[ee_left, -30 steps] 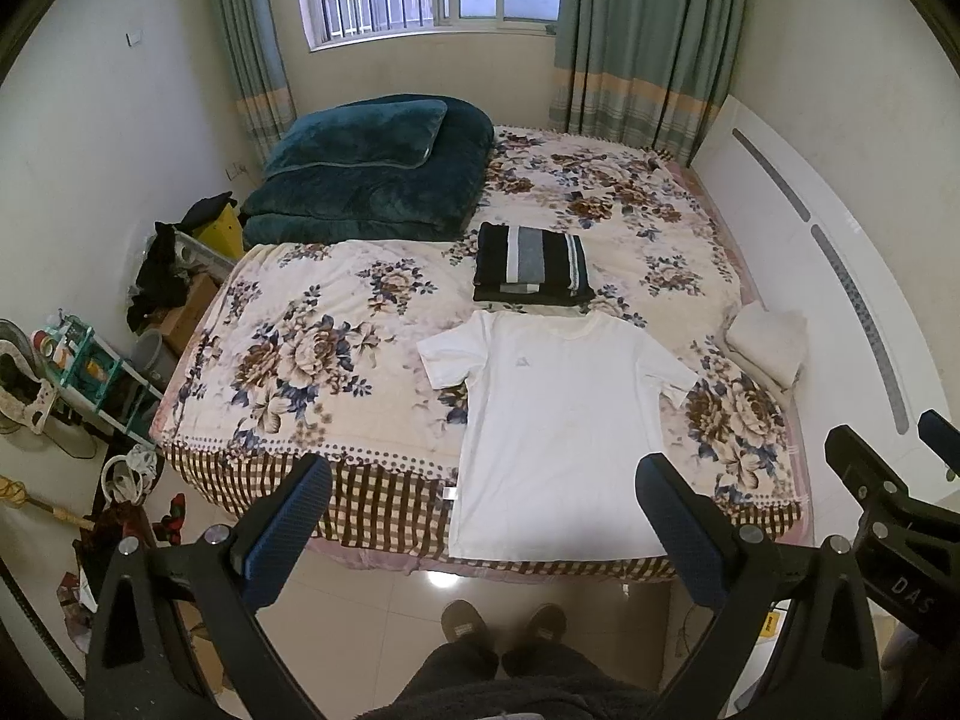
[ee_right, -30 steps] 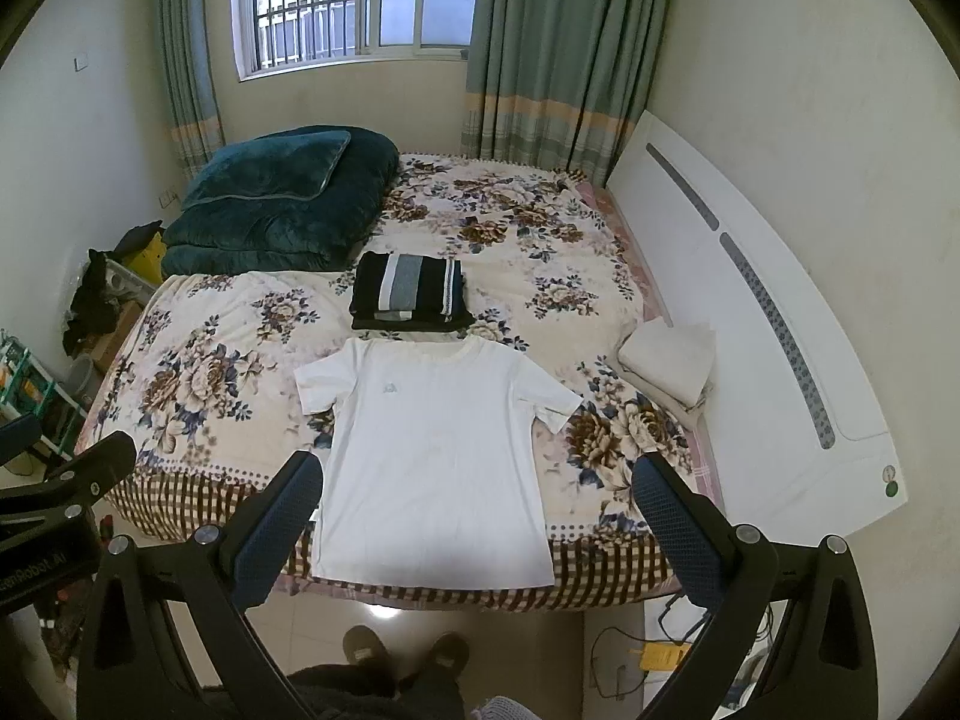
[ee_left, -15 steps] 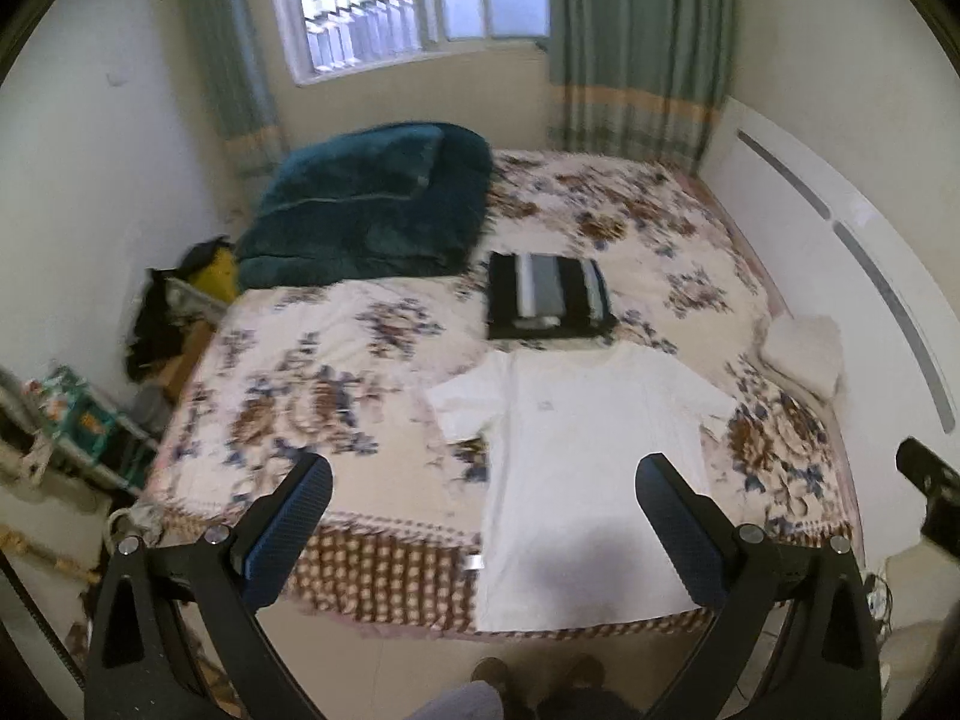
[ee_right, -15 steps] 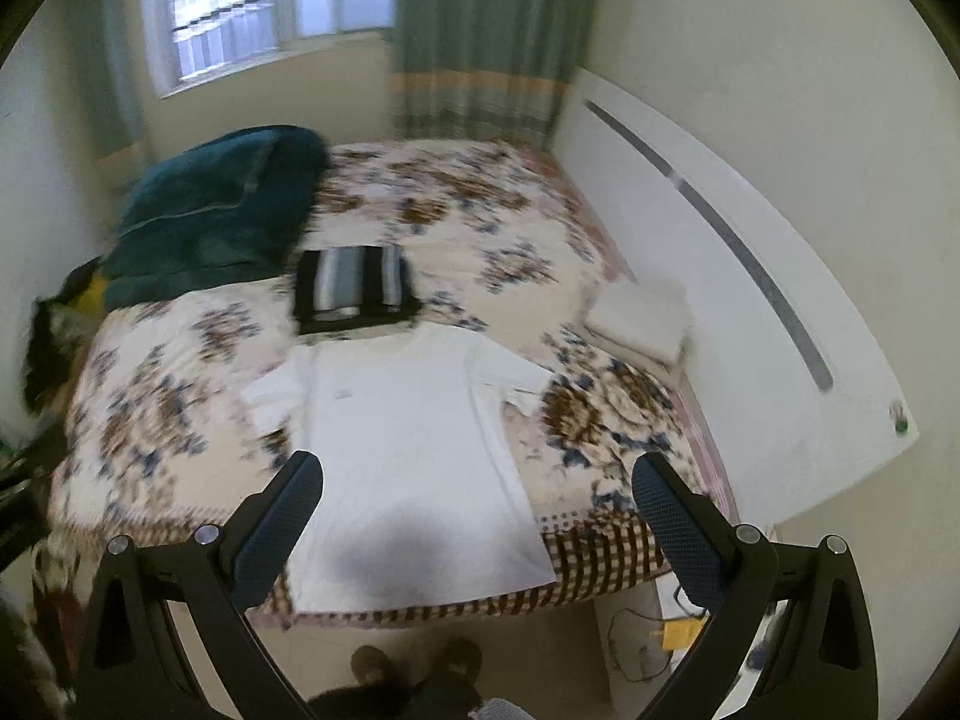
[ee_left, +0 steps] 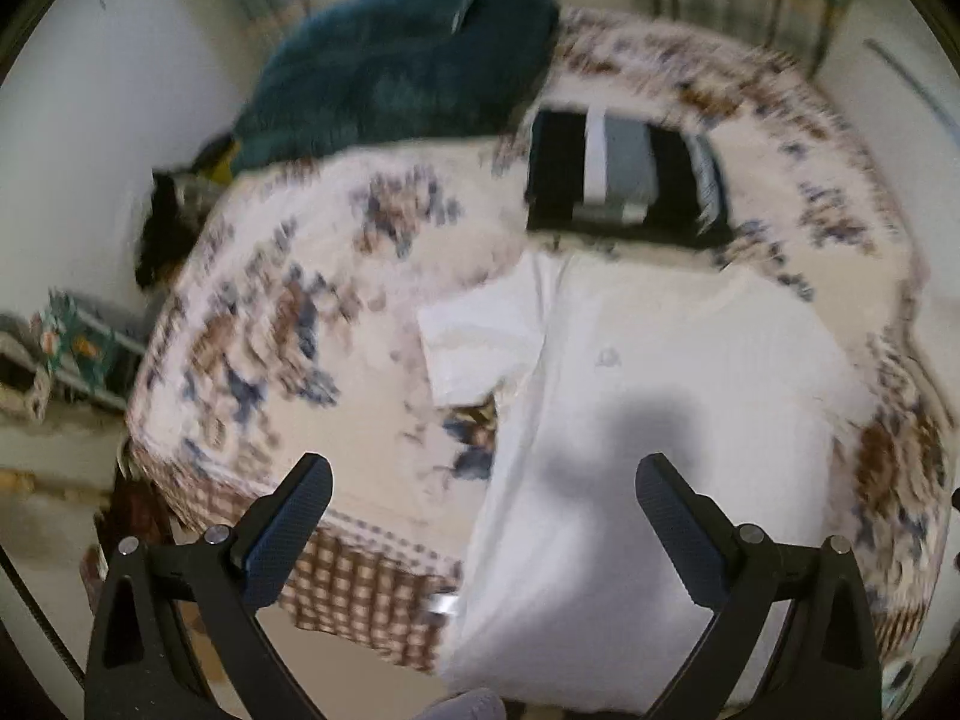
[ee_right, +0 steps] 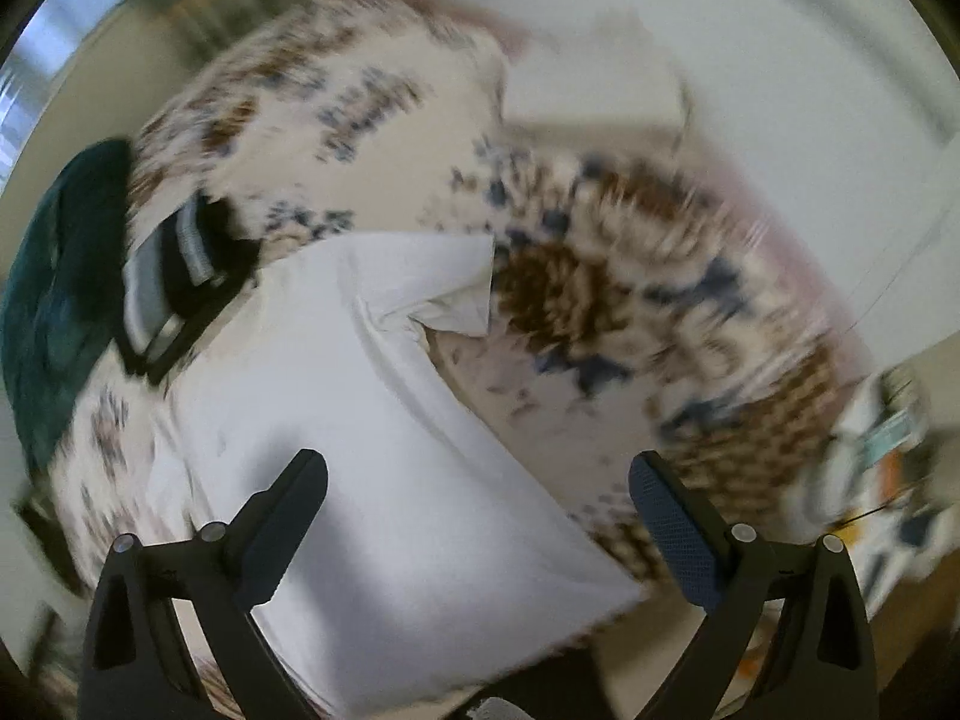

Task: Fold small clothes

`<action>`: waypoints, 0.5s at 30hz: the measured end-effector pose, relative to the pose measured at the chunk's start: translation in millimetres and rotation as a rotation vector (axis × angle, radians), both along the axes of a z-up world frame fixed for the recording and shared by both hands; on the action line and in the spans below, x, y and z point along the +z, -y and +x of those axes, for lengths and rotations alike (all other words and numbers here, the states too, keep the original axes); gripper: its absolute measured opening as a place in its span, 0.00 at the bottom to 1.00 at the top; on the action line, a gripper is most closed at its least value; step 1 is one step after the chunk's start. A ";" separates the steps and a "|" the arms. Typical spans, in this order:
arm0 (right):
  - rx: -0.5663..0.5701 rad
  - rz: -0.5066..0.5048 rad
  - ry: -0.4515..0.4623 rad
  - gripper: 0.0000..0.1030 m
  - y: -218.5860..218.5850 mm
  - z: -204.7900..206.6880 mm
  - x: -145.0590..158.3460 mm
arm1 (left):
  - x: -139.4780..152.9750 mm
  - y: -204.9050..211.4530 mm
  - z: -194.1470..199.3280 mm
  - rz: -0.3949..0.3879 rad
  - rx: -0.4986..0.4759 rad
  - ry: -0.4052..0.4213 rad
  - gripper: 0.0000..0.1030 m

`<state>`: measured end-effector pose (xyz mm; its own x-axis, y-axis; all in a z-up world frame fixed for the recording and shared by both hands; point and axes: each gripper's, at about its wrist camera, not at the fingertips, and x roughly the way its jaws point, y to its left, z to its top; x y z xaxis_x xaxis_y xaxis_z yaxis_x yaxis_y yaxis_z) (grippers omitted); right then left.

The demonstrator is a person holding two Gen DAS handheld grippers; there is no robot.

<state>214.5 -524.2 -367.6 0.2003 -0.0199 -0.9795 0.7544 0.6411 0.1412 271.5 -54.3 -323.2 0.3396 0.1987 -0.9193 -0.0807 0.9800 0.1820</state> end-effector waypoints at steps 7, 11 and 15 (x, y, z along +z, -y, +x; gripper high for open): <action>-0.259 0.248 -0.025 0.88 62.3 44.6 -188.0 | -153.2 11.8 47.0 0.007 0.095 -0.191 1.00; -0.416 0.395 0.061 0.77 71.4 59.2 -261.8 | -221.4 13.1 57.3 0.001 0.119 -0.280 1.00; -0.514 0.366 0.178 0.35 60.8 70.8 -275.2 | -241.6 15.2 65.3 -0.020 0.118 -0.290 1.00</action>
